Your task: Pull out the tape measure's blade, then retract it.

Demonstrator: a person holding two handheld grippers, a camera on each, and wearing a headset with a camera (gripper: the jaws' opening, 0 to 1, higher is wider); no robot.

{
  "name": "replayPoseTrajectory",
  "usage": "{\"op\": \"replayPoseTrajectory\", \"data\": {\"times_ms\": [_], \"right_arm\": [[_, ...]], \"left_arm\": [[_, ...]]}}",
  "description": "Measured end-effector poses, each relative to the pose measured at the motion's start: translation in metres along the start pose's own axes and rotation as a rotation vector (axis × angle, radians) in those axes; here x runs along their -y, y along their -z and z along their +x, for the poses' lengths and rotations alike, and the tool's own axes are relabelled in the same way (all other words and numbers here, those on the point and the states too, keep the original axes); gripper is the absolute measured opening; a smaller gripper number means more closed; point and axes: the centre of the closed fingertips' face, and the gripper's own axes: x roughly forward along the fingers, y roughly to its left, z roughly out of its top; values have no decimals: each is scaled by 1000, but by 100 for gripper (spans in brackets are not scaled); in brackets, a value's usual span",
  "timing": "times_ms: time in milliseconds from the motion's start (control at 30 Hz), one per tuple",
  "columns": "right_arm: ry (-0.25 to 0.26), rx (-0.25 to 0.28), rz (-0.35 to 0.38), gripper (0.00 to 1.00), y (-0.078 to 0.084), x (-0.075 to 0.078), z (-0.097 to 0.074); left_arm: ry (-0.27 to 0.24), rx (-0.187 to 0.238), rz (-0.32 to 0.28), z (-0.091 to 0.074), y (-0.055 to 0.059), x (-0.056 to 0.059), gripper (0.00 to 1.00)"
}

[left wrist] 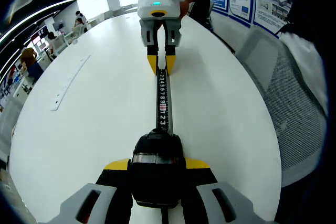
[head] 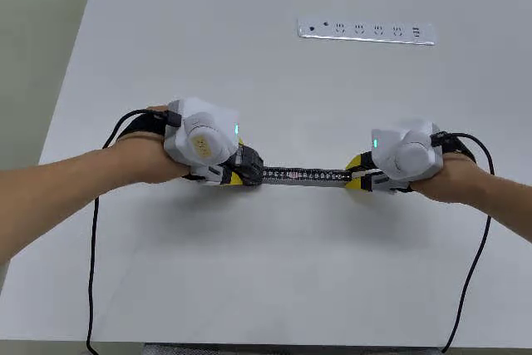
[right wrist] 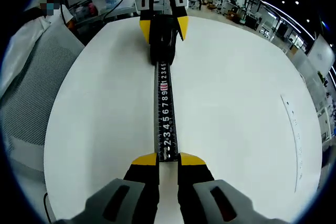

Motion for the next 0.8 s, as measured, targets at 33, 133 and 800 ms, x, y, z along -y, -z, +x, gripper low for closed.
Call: {"op": "replayPoseTrajectory", "data": {"times_ms": [33, 133, 800], "right_arm": [[1, -2, 1, 11, 2, 0, -1], [4, -7, 2, 11, 7, 0, -5], [12, -25, 32, 11, 31, -2, -26]], "left_arm": [[1, 0, 0, 0, 0, 0, 32], [1, 0, 1, 0, 0, -1, 32], [7, -3, 1, 2, 1, -2, 32]]}}
